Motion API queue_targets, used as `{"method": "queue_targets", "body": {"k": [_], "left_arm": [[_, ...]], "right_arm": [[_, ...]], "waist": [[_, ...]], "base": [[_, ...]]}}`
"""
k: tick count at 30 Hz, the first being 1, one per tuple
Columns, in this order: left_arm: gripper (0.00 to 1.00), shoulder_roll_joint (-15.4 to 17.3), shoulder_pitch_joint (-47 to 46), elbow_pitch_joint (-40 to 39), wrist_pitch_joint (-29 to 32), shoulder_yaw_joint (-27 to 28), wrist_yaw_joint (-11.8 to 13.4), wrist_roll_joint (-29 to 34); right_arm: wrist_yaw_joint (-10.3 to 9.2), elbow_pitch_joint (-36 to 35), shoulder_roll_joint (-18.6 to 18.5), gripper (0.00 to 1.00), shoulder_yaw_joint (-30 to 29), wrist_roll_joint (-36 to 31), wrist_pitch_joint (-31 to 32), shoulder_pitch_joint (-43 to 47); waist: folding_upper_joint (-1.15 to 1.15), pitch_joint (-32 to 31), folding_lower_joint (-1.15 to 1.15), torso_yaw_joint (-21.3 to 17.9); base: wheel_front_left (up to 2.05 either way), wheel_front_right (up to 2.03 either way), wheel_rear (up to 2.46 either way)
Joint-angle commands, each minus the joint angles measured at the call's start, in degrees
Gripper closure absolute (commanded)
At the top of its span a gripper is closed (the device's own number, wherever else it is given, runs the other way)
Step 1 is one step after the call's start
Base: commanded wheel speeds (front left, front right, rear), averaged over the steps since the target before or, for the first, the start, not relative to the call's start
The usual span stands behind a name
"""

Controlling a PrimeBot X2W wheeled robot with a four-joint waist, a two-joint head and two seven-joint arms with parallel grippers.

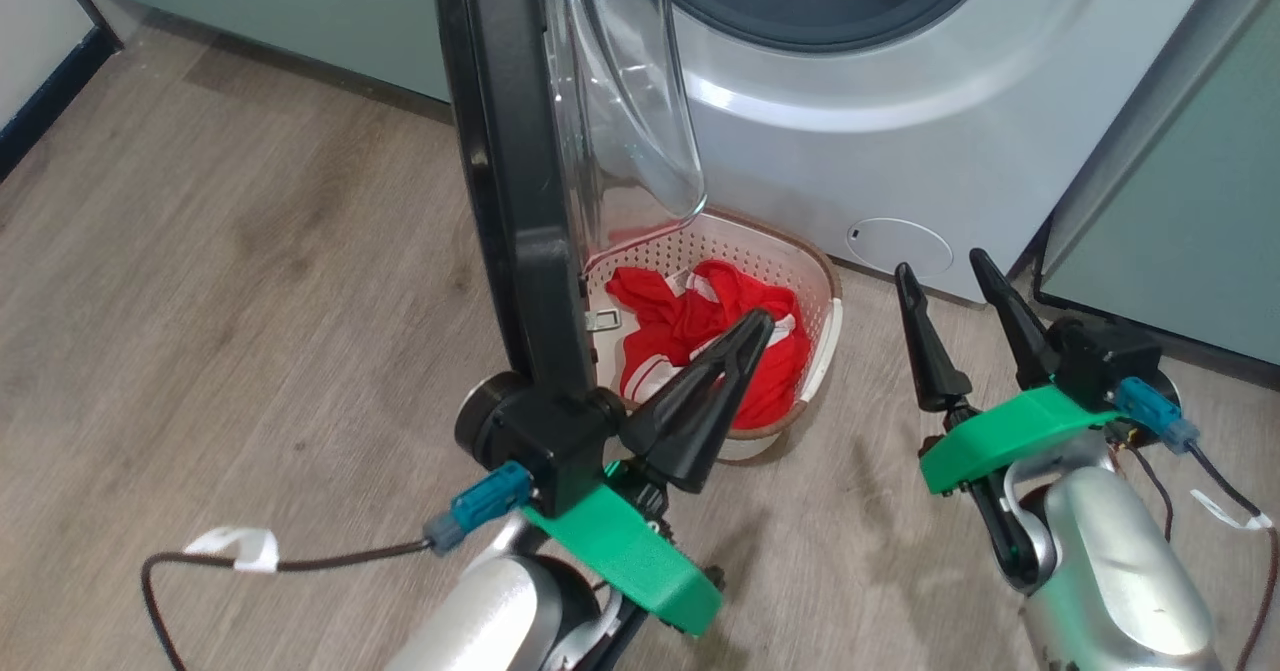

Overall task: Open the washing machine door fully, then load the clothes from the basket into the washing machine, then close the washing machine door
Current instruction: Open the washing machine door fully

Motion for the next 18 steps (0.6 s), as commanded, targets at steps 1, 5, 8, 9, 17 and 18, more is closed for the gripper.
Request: {"method": "queue_targets", "body": {"k": [1,5,8,9,17,18], "left_arm": [[1.0,0.24,-1.04,-1.35,0.17,1.51,0.25,-0.56],[1.0,0.34,-0.87,0.96,0.57,1.66,0.83,-0.99],[1.0,0.71,-0.89,2.45,0.55,2.3,1.2,-1.22],[1.0,0.88,-0.92,2.98,0.49,2.65,1.34,-1.34],[1.0,3.05,-1.05,6.59,-0.28,5.73,2.49,-1.92],[1.0,3.17,-1.02,6.91,-0.42,6.13,2.67,-2.12]], "right_arm": [[0.0,-1.44,0.63,0.0,1.43,0.31,-0.4,-1.82],[0.0,-1.3,0.63,0.0,1.36,0.35,-0.39,-1.92],[0.0,-1.22,0.63,0.0,1.17,0.28,-0.38,-1.97],[0.0,-1.2,0.63,0.0,1.11,0.09,-0.38,-1.99],[0.0,-0.96,0.63,0.0,1.08,0.08,-0.35,-1.99],[0.0,-0.92,0.63,0.0,1.05,0.05,-0.32,-2.01]], "waist": [[0.0,0.06,0.0,-0.01],[0.0,0.23,0.0,-0.01],[0.0,0.33,0.0,-0.02],[0.0,0.34,0.0,-0.01],[0.0,0.41,0.0,0.17],[0.0,0.44,0.0,0.22]], "base": [[0.0,0.0,0.0],[0.0,0.0,0.0],[0.0,0.0,0.0],[0.0,0.0,0.0],[0.0,0.0,0.0],[0.0,0.0,0.0]]}}
